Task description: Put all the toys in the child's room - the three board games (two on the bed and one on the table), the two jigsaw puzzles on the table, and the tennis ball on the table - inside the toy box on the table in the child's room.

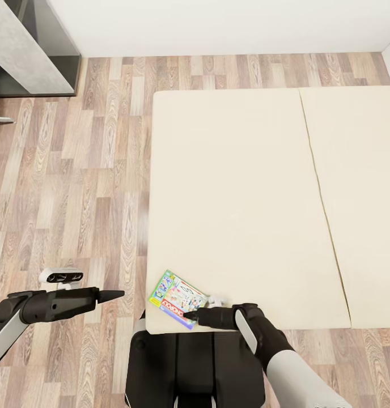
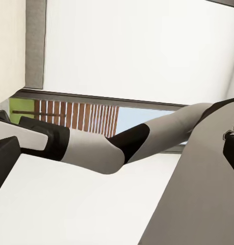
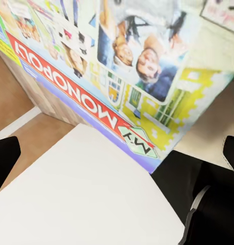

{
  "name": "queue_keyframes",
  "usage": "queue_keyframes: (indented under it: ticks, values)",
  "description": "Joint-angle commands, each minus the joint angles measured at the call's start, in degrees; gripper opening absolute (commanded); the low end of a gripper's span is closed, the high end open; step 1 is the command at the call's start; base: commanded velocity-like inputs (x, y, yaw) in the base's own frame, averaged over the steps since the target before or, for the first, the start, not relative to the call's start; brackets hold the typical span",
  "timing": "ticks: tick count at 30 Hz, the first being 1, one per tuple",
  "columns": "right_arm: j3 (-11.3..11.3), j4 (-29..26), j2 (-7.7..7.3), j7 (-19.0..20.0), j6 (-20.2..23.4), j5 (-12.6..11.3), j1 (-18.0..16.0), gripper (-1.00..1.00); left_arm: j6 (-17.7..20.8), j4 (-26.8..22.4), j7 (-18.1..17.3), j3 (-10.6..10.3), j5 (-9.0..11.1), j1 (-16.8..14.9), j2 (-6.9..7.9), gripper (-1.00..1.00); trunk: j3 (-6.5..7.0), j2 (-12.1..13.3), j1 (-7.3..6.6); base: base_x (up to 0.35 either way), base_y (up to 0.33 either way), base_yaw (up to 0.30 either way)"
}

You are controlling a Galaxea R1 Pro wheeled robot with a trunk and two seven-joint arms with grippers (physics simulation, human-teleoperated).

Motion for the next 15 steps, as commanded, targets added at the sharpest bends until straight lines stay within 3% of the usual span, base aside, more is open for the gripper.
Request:
queue_keyframes:
  ticks: [1,15]
  values:
    - [0.10,-0.09,-0.05,-0.30,0.51,-0.58,-0.15,1.00,0.61,0.00,-0.11,-0.16,0.27,-0.03,0.07,1.00,-0.06,-0.09,0.03,0.000,0.000,0.000]
    - [0.00,0.15,-0.25,-0.75,0.69,-0.57,-4.42,1.00,0.61,0.01,-0.11,-0.16,0.27,0.11,0.16,1.00,-0.06,-0.09,0.03,0.000,0.000,0.000]
